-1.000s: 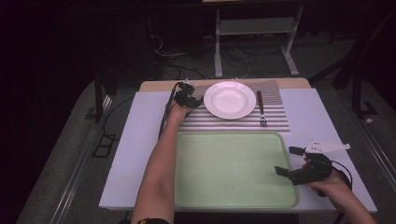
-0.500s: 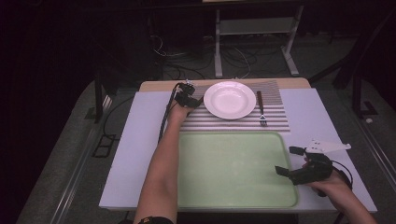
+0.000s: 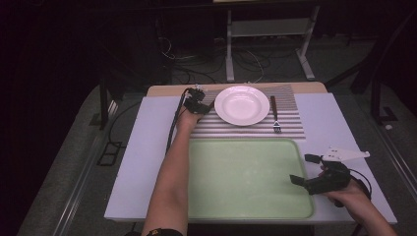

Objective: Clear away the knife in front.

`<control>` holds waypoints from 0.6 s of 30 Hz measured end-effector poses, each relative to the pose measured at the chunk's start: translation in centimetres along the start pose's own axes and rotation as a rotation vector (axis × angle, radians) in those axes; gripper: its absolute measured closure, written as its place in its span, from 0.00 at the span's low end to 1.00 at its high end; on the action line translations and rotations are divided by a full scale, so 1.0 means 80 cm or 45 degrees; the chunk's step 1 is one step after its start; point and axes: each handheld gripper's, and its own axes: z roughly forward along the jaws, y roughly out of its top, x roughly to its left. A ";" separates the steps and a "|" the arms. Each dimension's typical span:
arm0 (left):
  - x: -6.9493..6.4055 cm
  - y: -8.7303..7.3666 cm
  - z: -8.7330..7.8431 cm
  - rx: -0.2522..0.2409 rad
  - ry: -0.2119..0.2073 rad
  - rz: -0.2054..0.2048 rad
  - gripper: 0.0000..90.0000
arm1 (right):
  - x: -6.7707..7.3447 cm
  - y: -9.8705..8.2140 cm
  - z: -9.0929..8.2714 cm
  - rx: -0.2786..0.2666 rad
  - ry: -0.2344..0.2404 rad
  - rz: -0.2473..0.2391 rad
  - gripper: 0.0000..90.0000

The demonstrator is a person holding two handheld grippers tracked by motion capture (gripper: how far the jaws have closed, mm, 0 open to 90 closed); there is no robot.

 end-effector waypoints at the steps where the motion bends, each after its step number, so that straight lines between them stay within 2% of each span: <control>1: 0.000 0.000 0.000 0.000 0.000 -0.001 0.85 | 0.000 0.000 0.000 -0.001 0.000 0.000 0.00; 18: 0.002 0.000 -0.002 0.008 -0.004 -0.019 0.86 | -0.001 0.000 0.000 -0.004 0.001 0.006 0.00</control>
